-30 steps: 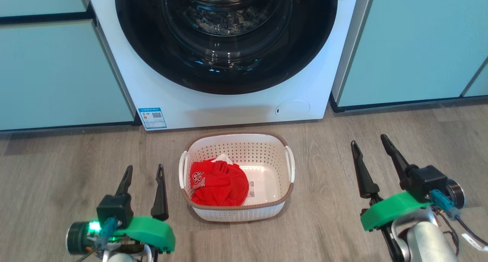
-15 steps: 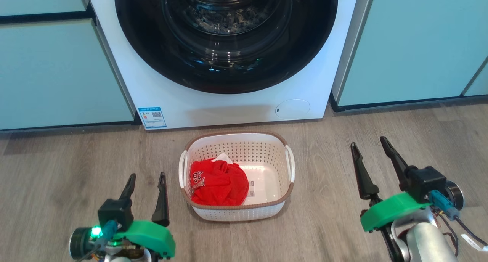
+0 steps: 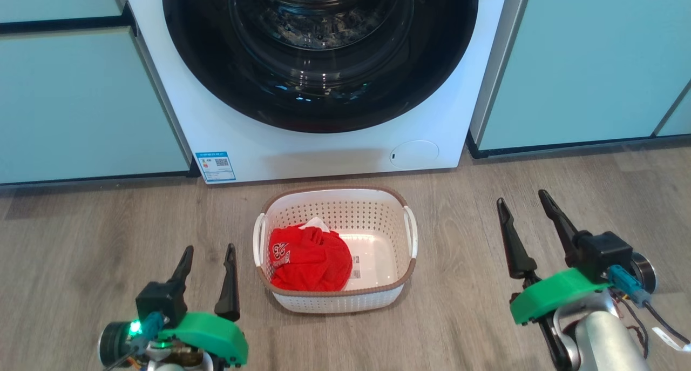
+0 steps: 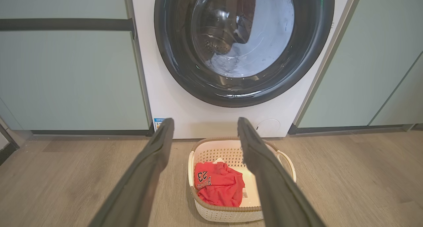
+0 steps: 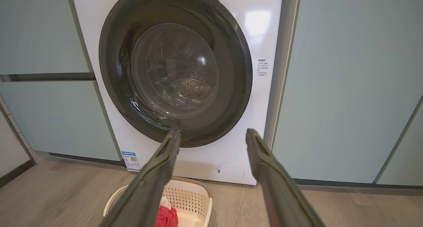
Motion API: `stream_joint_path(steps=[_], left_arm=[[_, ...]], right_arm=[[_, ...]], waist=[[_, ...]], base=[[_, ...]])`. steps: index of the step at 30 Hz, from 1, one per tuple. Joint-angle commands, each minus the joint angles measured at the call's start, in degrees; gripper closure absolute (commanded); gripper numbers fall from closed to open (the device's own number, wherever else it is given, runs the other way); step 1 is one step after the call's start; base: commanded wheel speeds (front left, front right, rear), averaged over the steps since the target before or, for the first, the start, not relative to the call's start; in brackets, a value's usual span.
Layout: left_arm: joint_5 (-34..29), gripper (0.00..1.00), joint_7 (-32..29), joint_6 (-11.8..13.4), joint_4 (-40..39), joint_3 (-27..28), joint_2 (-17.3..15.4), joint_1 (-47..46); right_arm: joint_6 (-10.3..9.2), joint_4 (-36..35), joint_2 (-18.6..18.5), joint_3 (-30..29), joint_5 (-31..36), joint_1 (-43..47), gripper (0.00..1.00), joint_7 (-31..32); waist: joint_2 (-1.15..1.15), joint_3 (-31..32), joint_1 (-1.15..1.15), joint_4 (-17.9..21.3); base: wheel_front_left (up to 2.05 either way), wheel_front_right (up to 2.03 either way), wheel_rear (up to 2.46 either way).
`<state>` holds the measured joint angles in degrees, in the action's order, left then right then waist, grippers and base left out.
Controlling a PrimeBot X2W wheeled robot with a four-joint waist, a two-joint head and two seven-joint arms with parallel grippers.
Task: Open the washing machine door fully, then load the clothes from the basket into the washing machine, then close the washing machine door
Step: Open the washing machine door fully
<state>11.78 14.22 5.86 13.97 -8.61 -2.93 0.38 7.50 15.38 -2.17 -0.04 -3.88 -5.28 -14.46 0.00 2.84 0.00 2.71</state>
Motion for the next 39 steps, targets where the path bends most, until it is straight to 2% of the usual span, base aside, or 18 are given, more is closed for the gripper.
stream_joint_path(steps=[1,10,30,39], left_arm=[[0.27,0.0,0.78,-0.2,-2.02,2.17,0.05,-1.72],[-0.01,0.0,0.78,-0.31,-2.66,2.41,0.05,-1.61],[-0.53,0.0,0.78,-0.45,-2.38,2.17,0.05,-1.53],[-2.54,0.0,0.78,1.1,-5.06,2.41,0.05,-1.27]], right_arm=[[-0.01,-1.43,-0.71,1.32,-0.56,-2.7,0.0,-0.54],[-0.01,-1.19,-0.71,1.19,-0.61,-2.87,0.0,-0.54],[-0.01,-0.13,-0.71,0.97,-0.63,-2.99,0.0,-0.54],[-0.01,0.01,-0.71,0.63,-0.28,-2.89,0.0,-0.54]], waist=[[0.0,-0.03,0.0,0.0],[0.0,-0.12,0.0,-0.07],[0.0,0.41,0.0,-0.12],[0.0,0.55,0.0,-0.02]], base=[[0.27,0.27,-0.55],[0.66,0.66,-1.33],[1.22,1.22,-2.43],[1.03,1.03,-2.07]])
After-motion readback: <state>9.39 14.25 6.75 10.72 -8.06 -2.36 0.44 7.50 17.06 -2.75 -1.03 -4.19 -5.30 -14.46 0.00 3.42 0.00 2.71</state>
